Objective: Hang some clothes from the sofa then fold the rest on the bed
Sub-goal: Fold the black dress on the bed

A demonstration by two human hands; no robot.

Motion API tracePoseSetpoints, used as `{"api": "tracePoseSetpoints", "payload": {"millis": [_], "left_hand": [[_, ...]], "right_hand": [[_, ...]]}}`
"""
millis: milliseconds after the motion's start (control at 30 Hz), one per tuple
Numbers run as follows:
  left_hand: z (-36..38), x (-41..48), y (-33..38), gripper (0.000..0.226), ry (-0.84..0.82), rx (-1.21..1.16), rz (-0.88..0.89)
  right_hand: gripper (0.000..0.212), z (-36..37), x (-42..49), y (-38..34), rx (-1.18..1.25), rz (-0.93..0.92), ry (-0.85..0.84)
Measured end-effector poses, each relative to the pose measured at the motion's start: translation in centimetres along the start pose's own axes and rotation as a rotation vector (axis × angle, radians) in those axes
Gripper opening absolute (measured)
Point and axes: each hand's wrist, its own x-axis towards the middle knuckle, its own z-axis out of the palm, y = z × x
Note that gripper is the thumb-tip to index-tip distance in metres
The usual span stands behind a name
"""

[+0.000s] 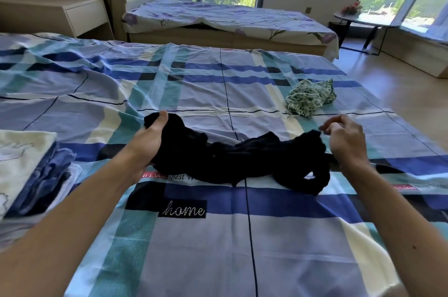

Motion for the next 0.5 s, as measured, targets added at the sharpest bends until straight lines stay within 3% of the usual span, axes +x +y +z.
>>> {"api": "tracePoseSetpoints", "payload": {"millis": [100, 200, 267, 300, 400, 500], "left_hand": [[0.5, -0.9, 0.1, 0.058, -0.091, -0.023, -0.062], [1.3, -1.9, 0.3, 0.057, -0.211, -0.117, -0.117], [1.4, -2.3, 0.4, 0.055, -0.289, -0.157, -0.16], [1.4, -2.4, 0.3, 0.052, -0.326, -0.167, -0.174], [1.4, -2.9, 0.5, 0.041, -0.41, -0.139, -0.172], [1.2, -2.5, 0.8, 0.028, -0.267, 0.034, -0.094]], "right_hand": [[0.02, 1.6, -2.7, -1.1, -0.045, -0.313, -0.249], [0.066, 4.8, -7.2, -1.8, -0.125, -0.492, -0.741], [0.086, 7.3, -9.6, -1.8, -0.155, -0.528, -0.888], [0.082, 8.3, -10.3, -1.8, -0.125, -0.514, -0.897], [0.042, 9.7, -10.7, -2.3, 0.111, -0.405, -0.903], [0.023, 9.0, -10.3, -2.9, 0.263, -0.381, -0.936]]}}
